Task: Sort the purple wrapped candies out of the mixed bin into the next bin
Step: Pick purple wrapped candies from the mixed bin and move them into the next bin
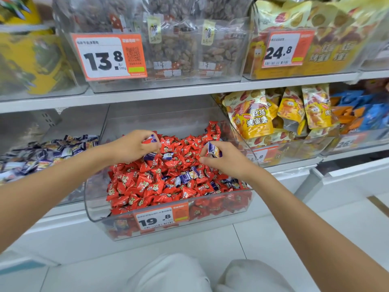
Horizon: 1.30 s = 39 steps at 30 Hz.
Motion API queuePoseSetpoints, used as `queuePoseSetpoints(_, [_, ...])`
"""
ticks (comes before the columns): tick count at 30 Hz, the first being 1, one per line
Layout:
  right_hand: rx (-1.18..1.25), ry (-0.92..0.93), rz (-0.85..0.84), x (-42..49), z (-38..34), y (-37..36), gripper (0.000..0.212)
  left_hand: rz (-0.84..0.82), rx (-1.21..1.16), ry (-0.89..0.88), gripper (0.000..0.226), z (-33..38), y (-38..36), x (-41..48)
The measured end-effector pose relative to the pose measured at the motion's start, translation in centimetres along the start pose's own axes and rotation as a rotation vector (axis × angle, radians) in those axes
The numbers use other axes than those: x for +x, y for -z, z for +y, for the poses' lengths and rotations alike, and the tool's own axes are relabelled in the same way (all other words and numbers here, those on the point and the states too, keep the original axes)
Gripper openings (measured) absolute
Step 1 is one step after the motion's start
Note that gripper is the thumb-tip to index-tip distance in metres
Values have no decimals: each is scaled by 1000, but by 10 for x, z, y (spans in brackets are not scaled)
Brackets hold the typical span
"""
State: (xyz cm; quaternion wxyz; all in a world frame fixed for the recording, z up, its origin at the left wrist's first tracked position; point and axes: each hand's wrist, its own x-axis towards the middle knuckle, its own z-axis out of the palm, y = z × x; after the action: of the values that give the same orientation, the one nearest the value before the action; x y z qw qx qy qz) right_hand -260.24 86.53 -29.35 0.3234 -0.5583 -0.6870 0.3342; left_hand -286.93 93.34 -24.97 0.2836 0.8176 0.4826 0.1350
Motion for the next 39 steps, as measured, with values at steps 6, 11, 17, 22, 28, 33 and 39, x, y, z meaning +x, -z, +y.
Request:
queuePoseSetpoints(6, [-539,32,-283,16,-23,-36,45,45,-163,29,16,-13,0,-8])
queuePoseSetpoints(11, [-413,-41,-270,25,-23,-20,25,184,-348,54,30,-15,2,-7])
queuePoseSetpoints(17, [-134,45,-175,19,-36,-29,16,158,-358,102,46,-16,1,-4])
queuePoseSetpoints(22, [-47,-1,-151,17,-44,-28,17,128,-419,69,24,-12,3,-11])
queuePoseSetpoints(28, [-40,-7,-140,4,-45,-15,19,-24,-81,-61,10,-10,-7,13])
queuePoseSetpoints(33, [34,-71,-126,-1,-41,-8,18,-147,223,-72,23,-7,-20,46])
queuePoseSetpoints(39, [-8,-78,-110,-19,-25,8,15,-209,357,-77,30,-1,-27,69])
